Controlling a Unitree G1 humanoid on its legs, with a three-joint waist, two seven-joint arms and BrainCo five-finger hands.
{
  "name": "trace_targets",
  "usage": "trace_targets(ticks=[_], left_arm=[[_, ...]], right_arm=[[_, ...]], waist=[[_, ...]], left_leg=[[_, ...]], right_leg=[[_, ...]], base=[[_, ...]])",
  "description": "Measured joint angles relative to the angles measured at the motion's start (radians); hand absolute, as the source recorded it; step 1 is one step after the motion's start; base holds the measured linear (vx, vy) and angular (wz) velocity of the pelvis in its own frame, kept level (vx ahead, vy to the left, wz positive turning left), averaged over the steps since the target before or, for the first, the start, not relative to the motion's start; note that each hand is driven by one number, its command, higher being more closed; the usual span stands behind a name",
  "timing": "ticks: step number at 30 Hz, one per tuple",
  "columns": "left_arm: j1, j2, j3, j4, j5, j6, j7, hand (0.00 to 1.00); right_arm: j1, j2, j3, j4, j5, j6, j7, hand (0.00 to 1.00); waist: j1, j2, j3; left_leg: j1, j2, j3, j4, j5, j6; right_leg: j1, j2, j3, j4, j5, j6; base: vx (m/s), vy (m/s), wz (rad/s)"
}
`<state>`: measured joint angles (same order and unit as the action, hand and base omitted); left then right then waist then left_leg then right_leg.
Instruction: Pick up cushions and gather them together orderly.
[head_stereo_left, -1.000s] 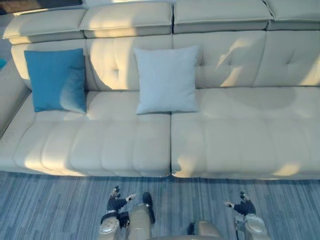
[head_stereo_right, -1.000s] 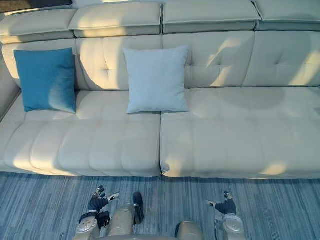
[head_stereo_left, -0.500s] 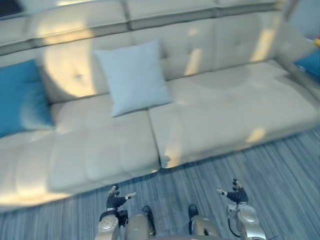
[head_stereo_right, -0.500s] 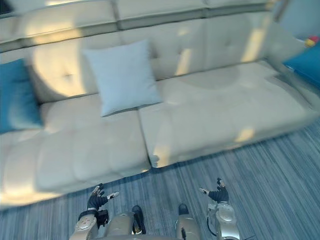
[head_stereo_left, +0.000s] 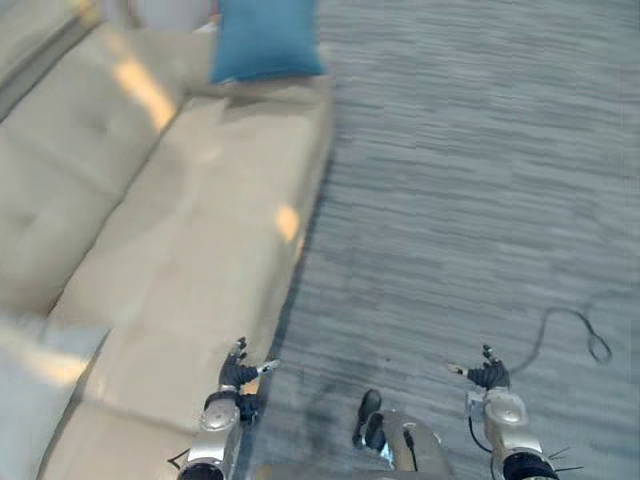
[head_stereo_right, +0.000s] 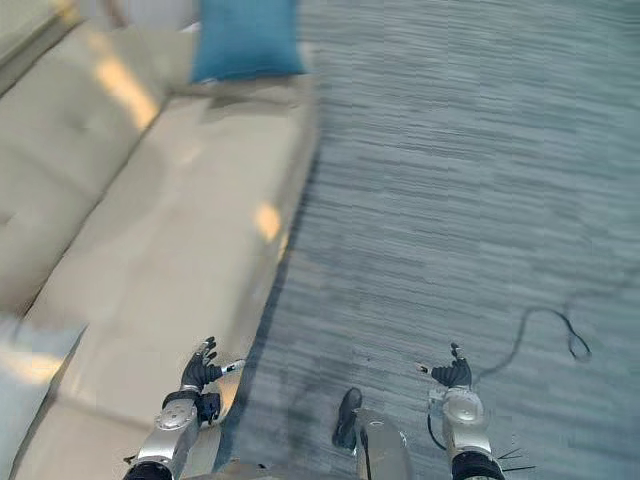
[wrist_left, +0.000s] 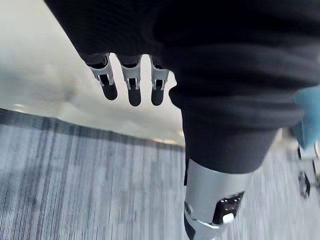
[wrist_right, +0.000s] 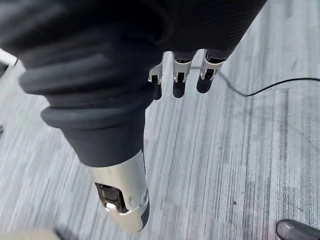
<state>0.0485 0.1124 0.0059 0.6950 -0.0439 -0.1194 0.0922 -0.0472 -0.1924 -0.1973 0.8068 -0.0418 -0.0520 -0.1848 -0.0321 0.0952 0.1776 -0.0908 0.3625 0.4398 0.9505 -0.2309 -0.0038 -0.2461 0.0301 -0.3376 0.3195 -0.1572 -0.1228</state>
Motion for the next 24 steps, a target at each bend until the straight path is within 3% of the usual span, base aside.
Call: trace_targets(ticks=[1,4,5,6,7,8,9,10,11,12,13,15,16,18,19,20,21,23,24], left_arm=[[0.003,-0.004,0.000,0.002,-0.002,0.000,0.001,0.00],[0.031,-0.001,0.001,-0.003,-0.003,0.001,0.006,0.00],[0.039,-0.001,0.001,-0.007,-0.002,0.002,0.008,0.00],[0.049,-0.003,0.001,-0.021,-0.002,0.002,0.011,0.00],[0.060,-0.009,0.010,-0.021,-0.001,0.004,0.019,0.00],[0.065,-0.008,0.015,-0.020,0.000,0.005,0.020,0.00],[0.072,-0.009,0.029,-0.017,0.004,0.008,0.020,0.00],[0.082,-0.009,0.045,-0.017,0.011,0.009,0.021,0.00],[0.084,-0.009,0.045,-0.017,0.012,0.010,0.021,0.00],[0.079,-0.013,0.055,-0.017,0.018,0.016,0.022,0.00],[0.081,-0.018,0.054,-0.017,0.018,0.019,0.021,0.00],[0.097,-0.026,0.031,-0.012,0.018,0.026,0.020,0.00],[0.098,-0.024,0.017,-0.012,0.018,0.029,0.020,0.00],[0.097,-0.020,0.014,-0.013,0.018,0.028,0.023,0.00],[0.097,-0.018,0.014,-0.013,0.017,0.027,0.025,0.00],[0.096,-0.017,0.014,-0.014,0.017,0.026,0.025,0.00],[0.089,-0.010,0.015,-0.011,0.017,0.026,0.025,0.00],[0.059,-0.008,0.018,0.021,0.017,0.026,0.025,0.00],[0.038,-0.013,0.021,0.046,0.017,0.027,0.025,0.00]], right_arm=[[0.000,-0.001,0.009,0.010,0.000,0.011,-0.010,0.00],[0.008,0.032,0.011,0.012,0.001,0.020,-0.018,0.00],[0.007,0.035,0.010,0.010,0.001,0.020,-0.023,0.00],[0.002,0.035,0.013,0.010,0.001,0.020,-0.028,0.00],[-0.009,0.033,0.000,0.011,0.001,0.019,-0.033,0.00],[-0.017,0.033,-0.001,0.012,0.001,0.018,-0.034,0.00],[-0.025,0.037,0.001,0.013,0.001,0.019,-0.034,0.00],[-0.036,0.049,0.006,0.005,0.001,0.017,-0.034,0.00],[-0.036,0.050,0.007,0.003,0.001,0.017,-0.034,0.00],[-0.038,0.054,0.007,0.001,0.000,0.016,-0.031,0.00],[-0.036,0.056,0.006,0.001,0.000,0.016,-0.030,0.00],[-0.033,0.073,0.002,0.001,-0.002,0.015,-0.029,0.00],[-0.020,0.084,0.002,0.001,-0.008,0.016,-0.027,0.00],[-0.009,0.095,0.005,-0.004,-0.010,0.018,-0.025,0.00],[-0.002,0.097,0.011,-0.006,-0.011,0.018,-0.024,0.00],[-0.002,0.098,0.011,-0.006,-0.012,0.017,-0.022,0.00],[-0.010,0.101,0.011,-0.008,-0.015,0.017,-0.015,0.00],[-0.011,0.093,0.011,-0.007,-0.031,0.017,-0.007,0.00],[-0.008,0.077,0.011,-0.004,-0.039,0.018,-0.006,0.00]], waist=[[0.023,-0.009,0.010],[0.058,-0.029,0.027],[0.063,-0.036,0.032],[0.083,-0.036,0.035],[0.112,-0.025,0.038],[0.123,-0.021,0.039],[0.138,-0.026,0.039],[0.155,-0.041,0.029],[0.155,-0.045,0.028],[0.154,-0.076,0.027],[0.155,-0.083,0.025],[0.152,-0.100,0.026],[0.135,-0.103,0.028],[0.123,-0.102,0.028],[0.119,-0.097,0.029],[0.115,-0.094,0.029],[0.102,-0.091,0.030],[0.092,-0.087,0.035],[0.069,-0.067,0.046]], left_leg=[[-0.081,-0.083,-0.151,0.049,-0.041,-0.041],[-0.242,-0.227,-0.336,-0.068,-0.066,-0.038],[-0.269,-0.248,-0.356,-0.117,-0.065,-0.038],[-0.306,-0.294,-0.390,-0.256,-0.053,-0.058],[-0.317,-0.323,-0.408,-0.494,0.004,-0.100],[-0.319,-0.330,-0.407,-0.572,0.049,-0.089],[-0.309,-0.331,-0.384,-0.613,0.140,-0.060],[-0.292,-0.348,-0.349,-0.629,0.184,0.008],[-0.292,-0.351,-0.349,-0.626,0.179,0.017],[-0.305,-0.379,-0.331,-0.563,0.119,0.078],[-0.300,-0.384,-0.321,-0.541,0.094,0.089],[-0.217,-0.406,-0.299,-0.515,0.034,0.108],[-0.129,-0.420,-0.304,-0.516,0.005,0.121],[-0.032,-0.425,-0.313,-0.538,-0.008,0.131],[0.035,-0.423,-0.333,-0.581,-0.008,0.132],[0.069,-0.420,-0.347,-0.607,-0.008,0.132],[0.125,-0.413,-0.361,-0.654,-0.008,0.132],[0.179,-0.406,-0.379,-0.697,-0.009,0.131],[0.223,-0.382,-0.400,-0.720,-0.016,0.118]], right_leg=[[0.035,0.006,0.054,-0.010,-0.003,-0.007],[0.144,0.006,0.114,-0.072,-0.018,0.011],[0.159,0.005,0.125,-0.081,-0.023,0.015],[0.181,0.002,0.151,-0.102,-0.033,0.028],[0.219,0.003,0.184,-0.141,-0.041,0.043],[0.234,0.004,0.193,-0.151,-0.048,0.055],[0.245,-0.001,0.221,-0.157,-0.063,0.071],[0.259,-0.022,0.251,-0.156,-0.086,0.091],[0.260,-0.026,0.253,-0.154,-0.089,0.096],[0.252,-0.059,0.260,-0.096,-0.124,0.150],[0.245,-0.074,0.267,-0.051,-0.136,0.169],[0.147,-0.114,0.296,0.310,-0.118,0.324],[0.057,-0.147,0.303,0.602,-0.057,0.394],[-0.005,-0.180,0.271,0.769,-0.078,0.332],[-0.044,-0.201,0.224,0.783,-0.103,0.273],[-0.070,-0.210,0.194,0.765,-0.115,0.246],[-0.130,-0.219,0.144,0.674,-0.130,0.211],[-0.193,-0.202,0.140,0.473,-0.124,0.202],[-0.197,-0.154,0.167,0.173,-0.047,0.215]], base=[[0.30,0.080,-1.46],[0.33,0.100,-0.82],[0.34,0.113,-0.44],[0.45,0.179,-0.59],[0.47,0.198,-0.60],[0.41,0.181,-0.62],[0.51,0.196,-0.54],[0.55,0.189,-0.46],[0.70,0.220,-0.15],[0.47,0.137,0.09],[0.70,0.235,-0.01],[0.63,0.211,-0.11],[0.56,0.125,0.08],[0.49,0.082,0.08],[0.41,0.041,-0.05],[0.51,0.023,-0.01],[0.61,-0.002,0.13],[0.52,-0.042,0.32],[0.43,-0.060,0.48]])
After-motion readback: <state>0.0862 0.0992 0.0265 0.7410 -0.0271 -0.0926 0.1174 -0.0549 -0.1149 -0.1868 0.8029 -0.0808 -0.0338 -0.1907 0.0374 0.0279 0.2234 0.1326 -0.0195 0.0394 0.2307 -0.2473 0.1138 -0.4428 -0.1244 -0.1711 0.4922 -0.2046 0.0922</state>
